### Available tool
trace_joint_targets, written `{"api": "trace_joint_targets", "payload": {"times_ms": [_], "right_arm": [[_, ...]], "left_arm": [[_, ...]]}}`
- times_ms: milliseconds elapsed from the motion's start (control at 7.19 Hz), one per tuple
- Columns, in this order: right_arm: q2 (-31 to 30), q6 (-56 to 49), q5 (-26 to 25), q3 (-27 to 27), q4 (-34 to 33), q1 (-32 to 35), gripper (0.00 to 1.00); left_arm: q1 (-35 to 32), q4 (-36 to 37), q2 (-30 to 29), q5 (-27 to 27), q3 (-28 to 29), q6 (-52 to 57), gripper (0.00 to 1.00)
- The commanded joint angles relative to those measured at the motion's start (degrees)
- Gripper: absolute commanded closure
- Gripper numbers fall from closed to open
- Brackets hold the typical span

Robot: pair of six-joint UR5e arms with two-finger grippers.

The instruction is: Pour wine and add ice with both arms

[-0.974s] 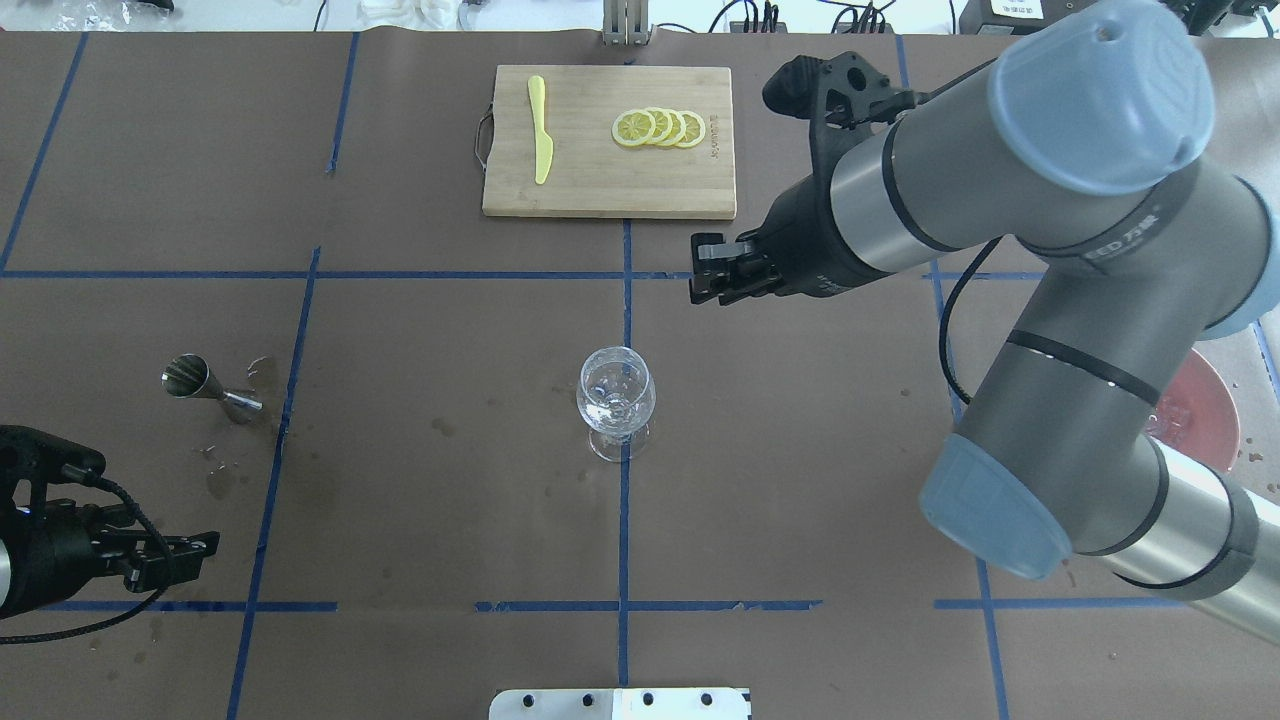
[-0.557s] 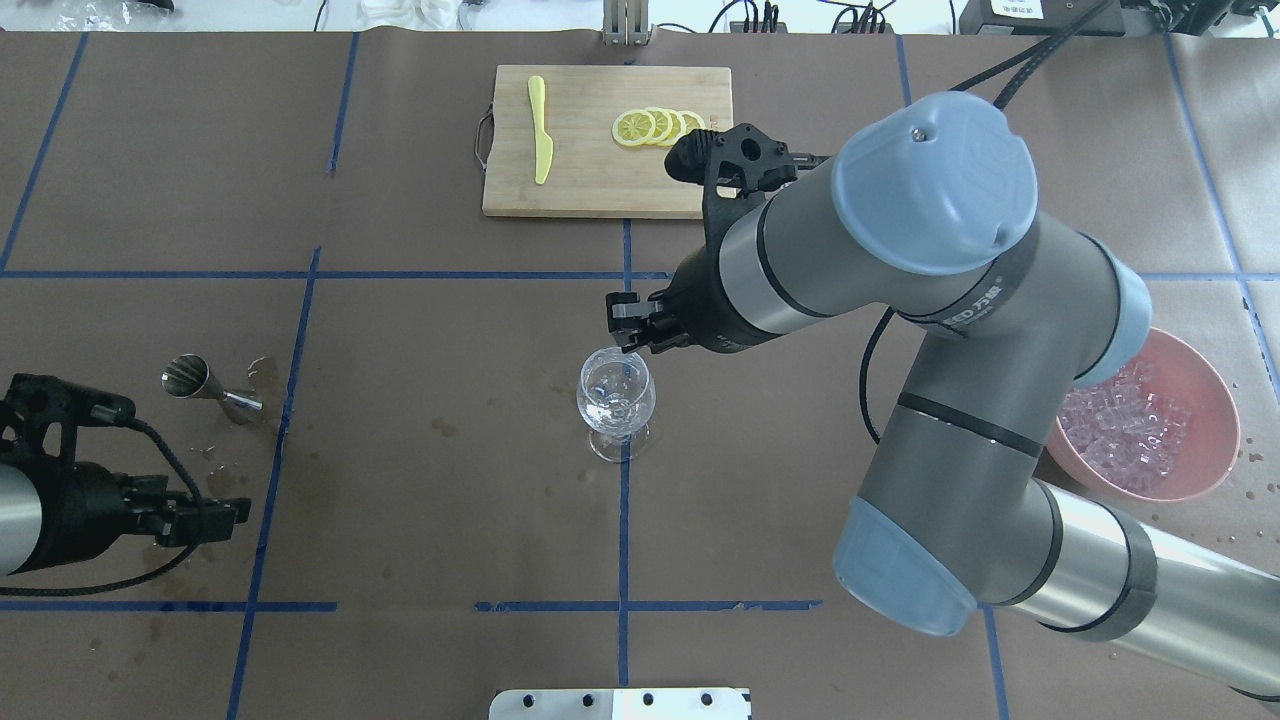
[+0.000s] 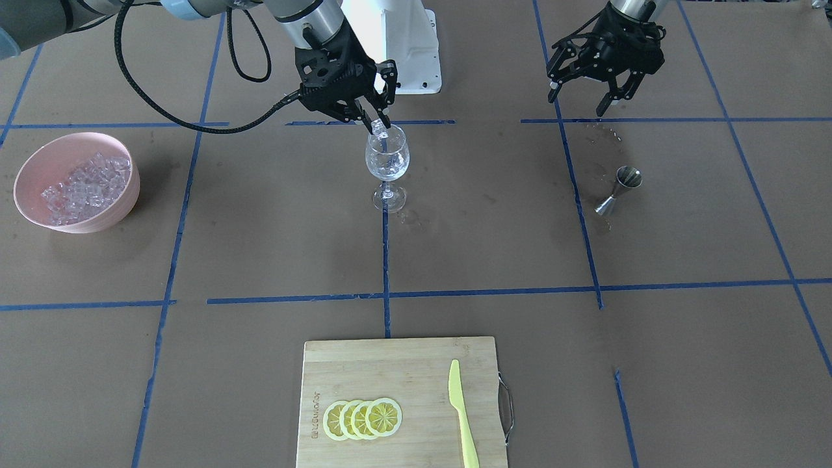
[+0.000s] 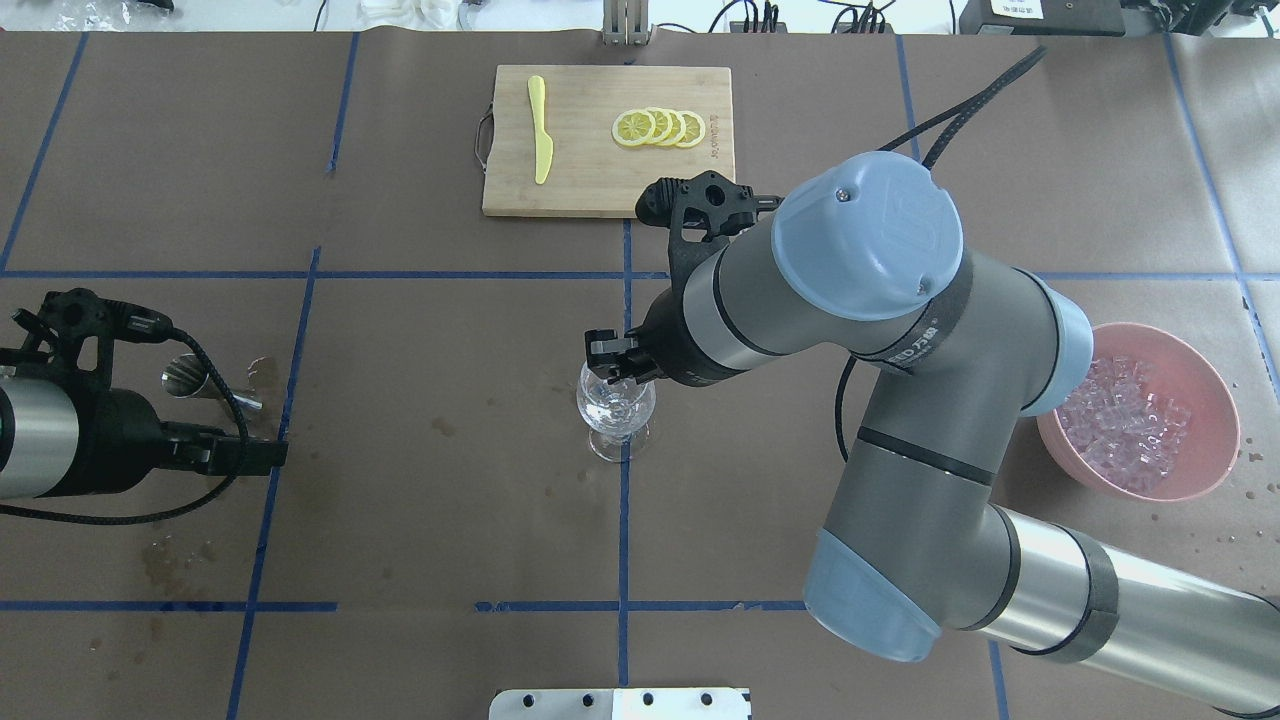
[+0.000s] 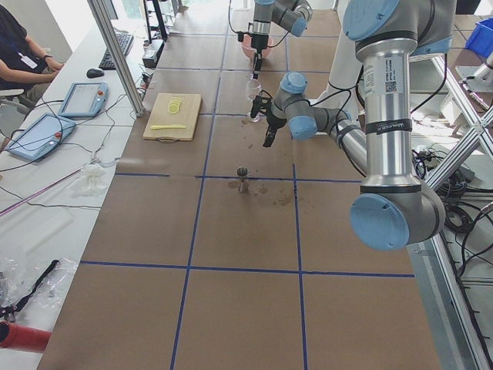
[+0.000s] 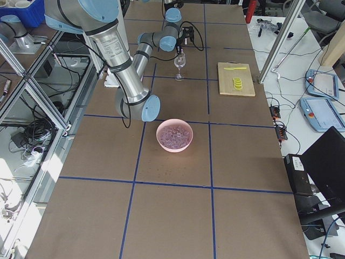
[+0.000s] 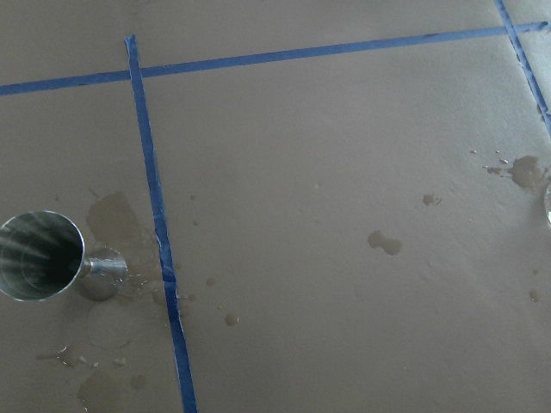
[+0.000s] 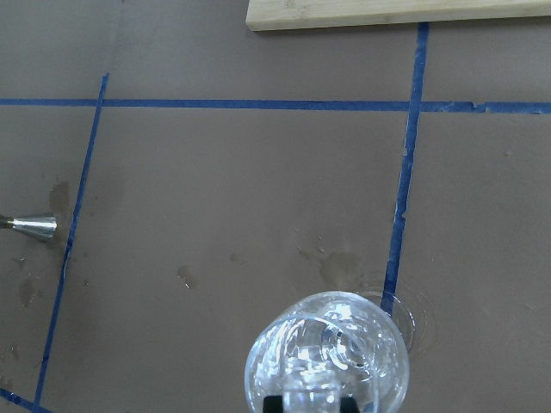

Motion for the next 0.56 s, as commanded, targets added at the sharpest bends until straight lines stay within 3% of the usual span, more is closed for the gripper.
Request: {"api": "trace_joint_targets", "payload": {"times_ms": [0,139,278,417], "right_arm": [[0.4,2.4,-0.1,-0.4,0.1,-0.3,0.73],[0.7,2.8,-0.7,-0.4,0.1,-0.4,0.12],[0.9,2.9,-0.9,-0.4,0.1,-0.5,0.01],[1.0,2.9,-0.8,-0.2,0.0,-0.5,0.01]], "left_arm": [[-7.5,12.7,-11.1,-2.0,0.0,7.1,0.0],[-8.8,19.5,-16.3,-2.0,-0.2,8.6,0.0],[-9.9,23.7,-20.7,-2.0,0.3,8.8,0.0],[-10.8,25.5,-22.6,-2.1,0.6,9.0,0.0]]}}
